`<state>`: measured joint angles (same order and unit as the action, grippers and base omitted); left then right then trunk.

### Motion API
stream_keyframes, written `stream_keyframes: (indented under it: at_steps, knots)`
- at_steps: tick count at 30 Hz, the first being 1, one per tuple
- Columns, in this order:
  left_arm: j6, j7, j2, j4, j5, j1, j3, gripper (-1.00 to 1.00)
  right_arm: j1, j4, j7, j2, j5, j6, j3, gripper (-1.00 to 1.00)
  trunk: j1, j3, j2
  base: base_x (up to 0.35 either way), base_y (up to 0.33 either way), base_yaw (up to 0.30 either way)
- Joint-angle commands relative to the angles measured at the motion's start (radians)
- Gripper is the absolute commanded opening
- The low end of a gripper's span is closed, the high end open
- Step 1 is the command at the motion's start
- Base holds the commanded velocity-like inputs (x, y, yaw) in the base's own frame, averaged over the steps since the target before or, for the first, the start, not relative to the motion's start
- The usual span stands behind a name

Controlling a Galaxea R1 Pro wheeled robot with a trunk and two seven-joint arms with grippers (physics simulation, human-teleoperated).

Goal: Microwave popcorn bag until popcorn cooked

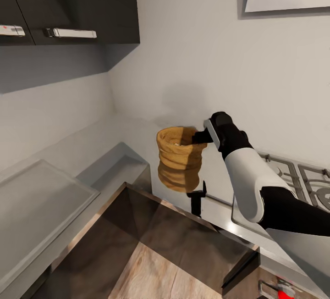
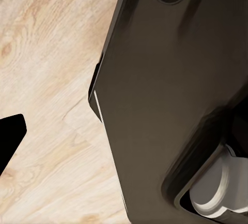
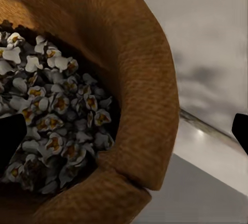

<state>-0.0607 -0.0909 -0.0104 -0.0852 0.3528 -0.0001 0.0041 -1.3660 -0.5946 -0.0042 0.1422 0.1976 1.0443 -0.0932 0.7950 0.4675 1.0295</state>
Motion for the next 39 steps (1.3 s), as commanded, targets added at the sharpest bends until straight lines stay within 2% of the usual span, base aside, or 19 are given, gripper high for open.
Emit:
stream_keyframes:
  at_steps: [1, 11, 12, 25, 39]
  knots:
    - [-0.002, -0.003, 0.0, -0.001, 0.004, 0.0, 0.0, 1.0, -0.001, 0.003, 0.0, 0.002, 0.004, 0.003, -0.006, 1.0, 0.0, 0.001, 0.001, 0.0, 0.0, 0.0]
    - [-0.002, -0.003, 0.0, -0.001, 0.005, 0.0, 0.0, 1.0, -0.001, 0.037, 0.001, -0.005, 0.002, 0.003, -0.012, 1.0, 0.0, 0.001, 0.001, 0.0, 0.0, 0.0]
    - [-0.002, -0.003, 0.0, -0.001, 0.005, 0.0, 0.0, 1.0, -0.001, 0.037, 0.001, -0.005, 0.001, 0.003, -0.012, -1.0, 0.0, 0.001, 0.001, 0.0, 0.0, 0.0]
    - [-0.002, -0.003, 0.0, -0.001, 0.005, 0.0, 0.0, 1.0, -0.001, 0.038, 0.004, -0.007, -0.002, 0.003, -0.013, -1.0, 0.0, 0.001, 0.001, 0.0, 0.0, 0.0]
    - [-0.002, -0.003, 0.0, -0.001, 0.005, 0.0, 0.001, 1.0, -0.008, -0.012, 0.014, -0.005, -0.006, 0.003, -0.024, -1.0, 0.0, 0.001, 0.001, 0.0, 0.0, 0.0]
